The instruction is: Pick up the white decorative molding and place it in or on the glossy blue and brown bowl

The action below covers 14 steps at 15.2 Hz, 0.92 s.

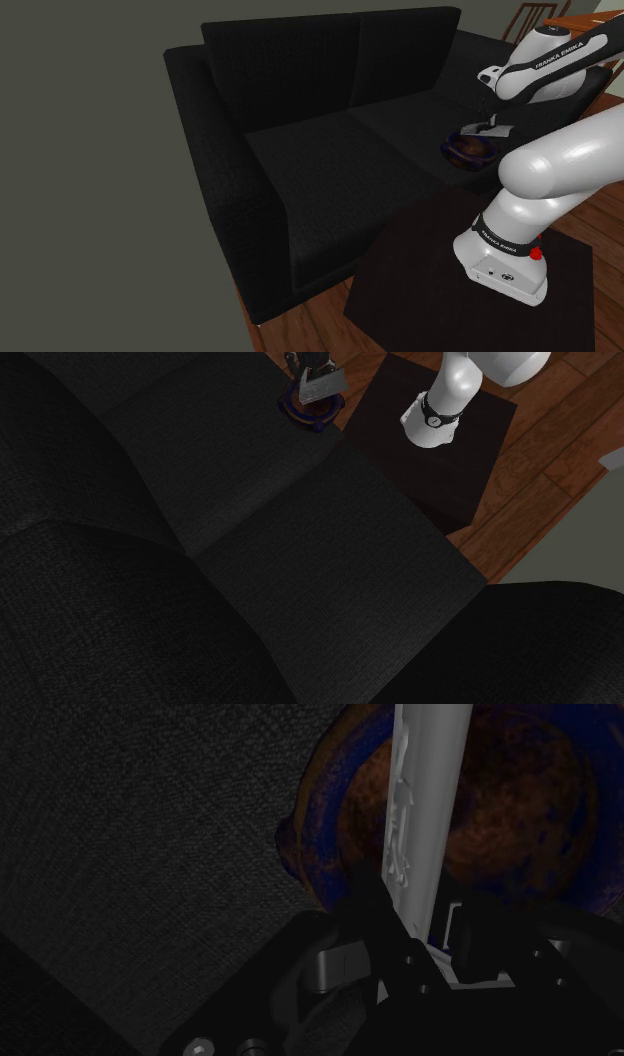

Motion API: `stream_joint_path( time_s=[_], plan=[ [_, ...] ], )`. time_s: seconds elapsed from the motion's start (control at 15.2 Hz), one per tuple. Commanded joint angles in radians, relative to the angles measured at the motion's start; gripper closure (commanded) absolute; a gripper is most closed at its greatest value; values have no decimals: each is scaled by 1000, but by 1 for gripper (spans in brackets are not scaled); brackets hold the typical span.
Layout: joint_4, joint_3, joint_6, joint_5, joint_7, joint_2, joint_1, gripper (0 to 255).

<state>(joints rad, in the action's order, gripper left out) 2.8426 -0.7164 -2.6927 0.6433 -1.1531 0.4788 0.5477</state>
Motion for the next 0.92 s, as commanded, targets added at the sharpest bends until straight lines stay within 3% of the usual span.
stream_joint_path(
  time_s=[0.0, 0.2, 0.26, 0.59, 0.86],
  plan=[
    [0, -1, -3, 0, 0, -2, 0, 255],
    [0, -1, -3, 0, 0, -2, 0, 255],
    [0, -1, -3, 0, 0, -2, 0, 0],
    [0, -1, -3, 0, 0, -2, 0, 0],
    [-8, 78, 206, -25, -12, 194, 35, 0]
  ],
)
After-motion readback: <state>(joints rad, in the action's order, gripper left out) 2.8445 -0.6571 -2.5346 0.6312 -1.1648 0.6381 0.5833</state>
